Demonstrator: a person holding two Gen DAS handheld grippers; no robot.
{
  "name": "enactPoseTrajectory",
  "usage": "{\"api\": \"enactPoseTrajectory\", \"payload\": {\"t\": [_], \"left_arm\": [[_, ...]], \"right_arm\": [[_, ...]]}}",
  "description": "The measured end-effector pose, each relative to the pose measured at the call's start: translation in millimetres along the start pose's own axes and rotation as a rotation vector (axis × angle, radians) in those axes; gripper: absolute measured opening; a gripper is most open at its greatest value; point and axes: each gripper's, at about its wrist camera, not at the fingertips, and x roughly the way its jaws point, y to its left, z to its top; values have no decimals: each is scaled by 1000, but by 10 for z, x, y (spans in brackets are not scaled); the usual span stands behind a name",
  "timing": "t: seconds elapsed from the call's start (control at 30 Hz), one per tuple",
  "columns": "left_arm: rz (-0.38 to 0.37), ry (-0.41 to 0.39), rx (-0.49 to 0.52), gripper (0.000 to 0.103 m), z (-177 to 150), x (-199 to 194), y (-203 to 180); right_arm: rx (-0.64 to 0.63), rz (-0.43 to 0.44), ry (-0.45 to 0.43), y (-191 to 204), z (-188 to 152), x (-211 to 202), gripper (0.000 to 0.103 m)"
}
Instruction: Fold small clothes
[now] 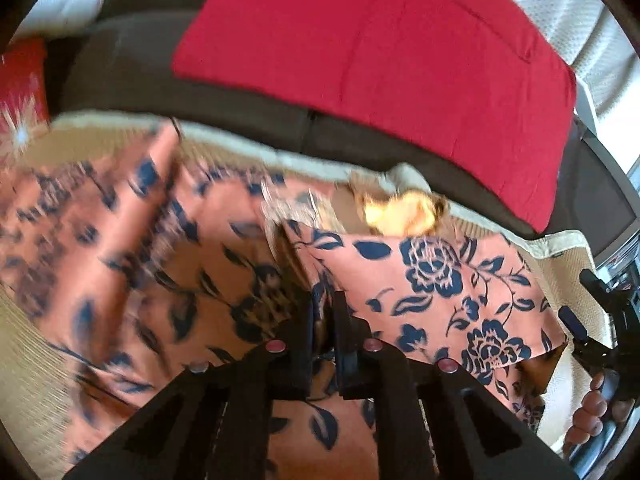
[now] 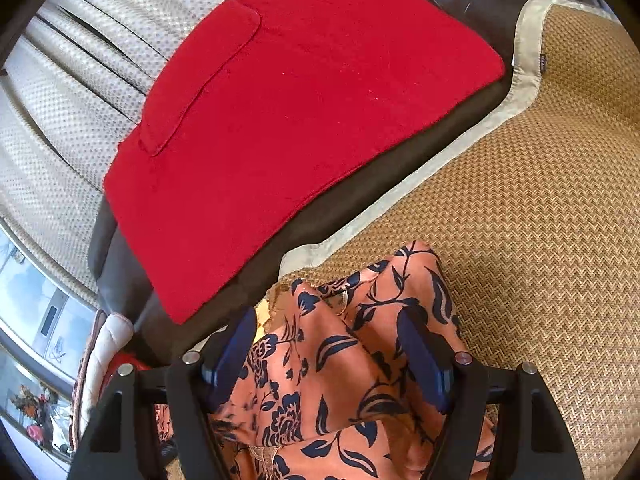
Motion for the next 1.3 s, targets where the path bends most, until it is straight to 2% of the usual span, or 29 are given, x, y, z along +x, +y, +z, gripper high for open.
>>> {"api": "enactPoseTrajectory", "payload": {"t": [0.13,0.3,0.37,0.43,0.5,0.57,0.6,0.63,0.7,0.83,0.9,0.93,0.97,1.07,1.23,1.3], "left_arm": [[141,-56,25,5,68,-147,166],[212,-101,-10,5,161,-379,470],[168,-88,-41,5,138,-408,588],[40,-23,-54,5,131,-322,555],[-27,38,-36,17,99,-235,448],[-20,63,3,71,69,-197,353],[-9,58,24,78,55,-170,315],[7,49,39,80,42,-144,278],[8,63,55,80,29,-105,251],[-8,122,19,79,-16,101,307],[-37,152,-15,65,-39,215,341],[-64,171,-32,47,-46,279,347],[-78,184,-42,42,-52,323,343],[-53,179,-42,42,-65,422,321],[-71,158,-95,42,-42,510,327],[-67,128,-116,22,-28,445,365]], "right_arm": [[-35,-14,20,85,-28,51,75],[-66,2,54,192,-95,156,75],[-90,10,72,253,-125,208,75],[-82,15,79,270,-152,249,75],[-71,14,76,264,-154,260,75],[-82,-4,65,281,-150,252,75],[-89,-11,61,284,-150,242,75],[-91,-12,61,290,-151,238,75],[-90,-8,66,296,-159,242,75],[-91,-4,74,311,-171,268,75],[-94,2,81,327,-180,282,75],[-96,1,81,331,-183,285,75],[-98,1,81,334,-186,287,75],[-89,-2,86,313,-187,301,75],[-66,-4,102,256,-186,343,75],[-67,-14,104,247,-186,350,75]]}}
